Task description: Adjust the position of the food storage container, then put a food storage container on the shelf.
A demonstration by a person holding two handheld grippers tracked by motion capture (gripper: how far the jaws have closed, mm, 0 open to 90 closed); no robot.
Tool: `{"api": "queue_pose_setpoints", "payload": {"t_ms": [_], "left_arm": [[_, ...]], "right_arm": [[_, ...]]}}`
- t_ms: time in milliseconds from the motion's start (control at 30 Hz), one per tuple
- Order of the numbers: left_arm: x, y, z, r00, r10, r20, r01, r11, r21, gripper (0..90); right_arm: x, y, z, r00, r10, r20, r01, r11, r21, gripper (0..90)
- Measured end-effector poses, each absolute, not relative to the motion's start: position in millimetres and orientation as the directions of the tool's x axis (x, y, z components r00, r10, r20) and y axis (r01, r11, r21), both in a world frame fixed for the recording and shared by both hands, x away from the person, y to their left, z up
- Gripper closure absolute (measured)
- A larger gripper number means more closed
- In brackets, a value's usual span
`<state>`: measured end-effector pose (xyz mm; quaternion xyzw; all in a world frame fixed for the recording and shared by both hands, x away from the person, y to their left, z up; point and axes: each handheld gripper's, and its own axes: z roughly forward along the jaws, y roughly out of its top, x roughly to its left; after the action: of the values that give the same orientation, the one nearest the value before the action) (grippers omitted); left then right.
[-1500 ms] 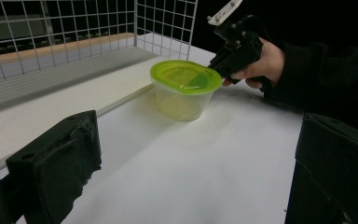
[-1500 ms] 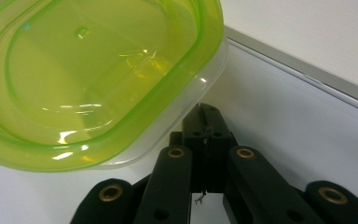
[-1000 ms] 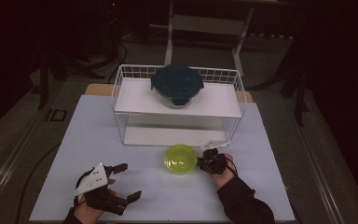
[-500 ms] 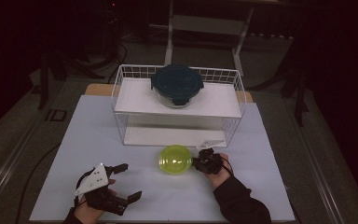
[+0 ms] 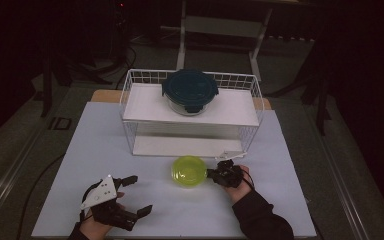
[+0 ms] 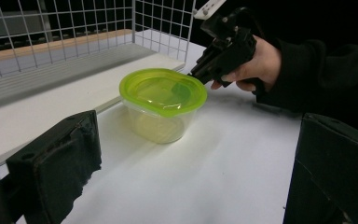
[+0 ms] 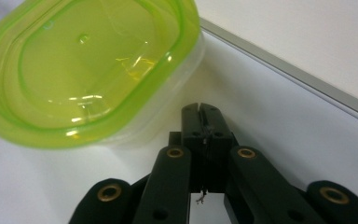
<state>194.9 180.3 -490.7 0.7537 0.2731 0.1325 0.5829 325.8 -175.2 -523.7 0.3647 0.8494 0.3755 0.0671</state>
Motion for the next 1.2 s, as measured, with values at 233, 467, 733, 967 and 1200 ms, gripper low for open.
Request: {"api": "queue_pose_setpoints", "payload": {"t_ms": [233, 467, 733, 967, 1200], "left_arm": [[197, 181, -489, 0.803, 0.583, -0.126, 0.255, -0.145, 0.956, 0.0], [202, 176, -475, 0.800, 0.581, -0.153, 0.286, -0.144, 0.947, 0.0], [218, 170, -460, 0.782, 0.580, -0.229, 0.356, -0.113, 0.928, 0.0], [245, 162, -457, 0.745, 0.586, -0.318, 0.457, -0.101, 0.884, 0.0], [273, 155, -464, 0.684, 0.572, -0.453, 0.594, -0.077, 0.801, 0.0]], "right_arm": [[316, -194, -511, -0.718, 0.681, 0.142, 0.555, 0.437, 0.708, 75.3], [295, -215, -485, -0.704, 0.692, 0.159, 0.543, 0.379, 0.750, 51.0], [285, -218, -461, -0.723, 0.649, 0.238, 0.531, 0.301, 0.792, 19.7], [295, -209, -453, -0.718, 0.622, 0.313, 0.555, 0.241, 0.796, 20.4], [315, -201, -457, -0.672, 0.620, 0.405, 0.649, 0.230, 0.725, 17.4]]}}
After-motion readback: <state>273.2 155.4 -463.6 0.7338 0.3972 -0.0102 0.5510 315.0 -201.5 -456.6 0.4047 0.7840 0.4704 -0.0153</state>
